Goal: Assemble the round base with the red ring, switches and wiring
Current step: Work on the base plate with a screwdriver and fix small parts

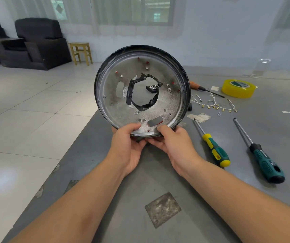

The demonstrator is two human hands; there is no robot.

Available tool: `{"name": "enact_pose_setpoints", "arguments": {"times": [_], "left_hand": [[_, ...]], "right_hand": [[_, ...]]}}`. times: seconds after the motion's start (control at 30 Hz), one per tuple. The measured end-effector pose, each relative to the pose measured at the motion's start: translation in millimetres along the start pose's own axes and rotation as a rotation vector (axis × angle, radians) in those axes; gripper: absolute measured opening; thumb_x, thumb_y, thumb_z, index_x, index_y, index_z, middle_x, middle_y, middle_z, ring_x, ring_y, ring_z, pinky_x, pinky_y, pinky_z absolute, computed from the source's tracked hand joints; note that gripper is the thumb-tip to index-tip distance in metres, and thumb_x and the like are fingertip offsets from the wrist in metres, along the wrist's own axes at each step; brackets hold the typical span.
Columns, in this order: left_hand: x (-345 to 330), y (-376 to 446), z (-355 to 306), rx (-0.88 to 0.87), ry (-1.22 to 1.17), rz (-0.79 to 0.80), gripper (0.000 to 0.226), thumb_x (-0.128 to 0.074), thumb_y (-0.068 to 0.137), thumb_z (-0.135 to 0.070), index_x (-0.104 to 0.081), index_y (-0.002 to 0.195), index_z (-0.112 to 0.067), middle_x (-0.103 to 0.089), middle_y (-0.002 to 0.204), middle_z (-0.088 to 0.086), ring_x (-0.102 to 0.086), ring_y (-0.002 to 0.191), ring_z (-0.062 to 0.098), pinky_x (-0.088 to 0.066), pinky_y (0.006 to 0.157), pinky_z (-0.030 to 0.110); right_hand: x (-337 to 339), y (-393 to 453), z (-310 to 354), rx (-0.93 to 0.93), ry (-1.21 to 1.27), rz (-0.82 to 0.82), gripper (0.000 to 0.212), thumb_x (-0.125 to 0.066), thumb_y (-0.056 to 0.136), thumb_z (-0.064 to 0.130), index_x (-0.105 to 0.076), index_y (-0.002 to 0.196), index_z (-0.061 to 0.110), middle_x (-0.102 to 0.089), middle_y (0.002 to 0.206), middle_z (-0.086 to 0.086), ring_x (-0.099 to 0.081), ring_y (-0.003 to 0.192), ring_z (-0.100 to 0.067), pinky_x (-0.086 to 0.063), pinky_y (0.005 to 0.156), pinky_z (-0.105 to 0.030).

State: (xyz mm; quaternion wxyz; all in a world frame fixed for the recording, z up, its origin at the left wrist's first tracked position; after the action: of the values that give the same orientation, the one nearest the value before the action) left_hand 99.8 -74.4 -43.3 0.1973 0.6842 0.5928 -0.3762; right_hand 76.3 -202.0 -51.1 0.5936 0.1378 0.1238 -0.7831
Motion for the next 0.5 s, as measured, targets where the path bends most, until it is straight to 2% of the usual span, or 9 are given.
{"name": "enact_pose_setpoints", "arguments": {"times": [0.1,0.2,0.3,0.4,0.5], "left_hand": [[0.4,-0.1,-0.2,-0.007,0.007,-0.003,0.054,-0.049,0.094,0.004,-0.046,0.148,0.009,-0.070,0.126,0.025,-0.071,0.109,0.033,-0.064,0.090,0.038],[0.0,-0.3,-0.8,-0.011,0.009,-0.010,0.056,-0.048,0.093,0.004,-0.044,0.149,0.010,-0.065,0.135,0.030,-0.069,0.113,0.035,-0.060,0.099,0.040],[-0.9,-1.3,-0.8,-0.013,0.018,-0.013,0.056,-0.047,0.093,0.003,-0.045,0.148,0.011,-0.069,0.125,0.025,-0.069,0.111,0.033,-0.062,0.094,0.036],[-0.9,-1.9,-1.4,-0.023,0.036,-0.020,0.058,-0.048,0.092,0.003,-0.043,0.149,0.009,-0.067,0.132,0.028,-0.068,0.114,0.034,-0.061,0.094,0.036],[-2.2,-2.9,-1.7,-0.035,0.055,-0.021,0.058,-0.049,0.092,0.002,-0.042,0.150,0.010,-0.068,0.124,0.024,-0.068,0.112,0.032,-0.061,0.092,0.036]], "right_hand": [[0.8,0.1,-0.4,0.012,0.001,-0.009,0.026,-0.054,0.097,0.005,-0.071,0.116,0.005,-0.078,0.109,-0.009,-0.075,0.102,-0.024,-0.061,0.085,-0.037],[1.0,0.3,-1.2,0.023,0.007,-0.022,0.023,-0.055,0.097,0.007,-0.071,0.113,0.003,-0.079,0.106,-0.010,-0.076,0.100,-0.024,-0.062,0.082,-0.035],[2.1,0.6,-2.3,0.033,0.005,-0.038,0.021,-0.057,0.098,0.011,-0.071,0.111,0.003,-0.079,0.105,-0.010,-0.076,0.100,-0.024,-0.062,0.083,-0.036],[2.2,0.3,-2.9,0.044,0.004,-0.040,0.022,-0.057,0.101,0.017,-0.069,0.113,0.002,-0.078,0.107,-0.010,-0.076,0.102,-0.024,-0.062,0.085,-0.037],[1.5,-0.1,-1.9,0.048,0.004,-0.054,0.025,-0.057,0.104,0.021,-0.067,0.116,0.002,-0.078,0.108,-0.011,-0.075,0.103,-0.024,-0.062,0.084,-0.037]]}}
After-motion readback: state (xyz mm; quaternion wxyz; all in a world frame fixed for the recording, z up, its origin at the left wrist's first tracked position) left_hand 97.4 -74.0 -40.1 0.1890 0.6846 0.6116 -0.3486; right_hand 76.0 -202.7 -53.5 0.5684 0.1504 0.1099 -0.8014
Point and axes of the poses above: each hand's wrist, its own y-axis towards the middle knuckle, its own x-axis out of the back of the hand, z = x × y, the point moved 4 cm from there along y, towards the middle knuckle
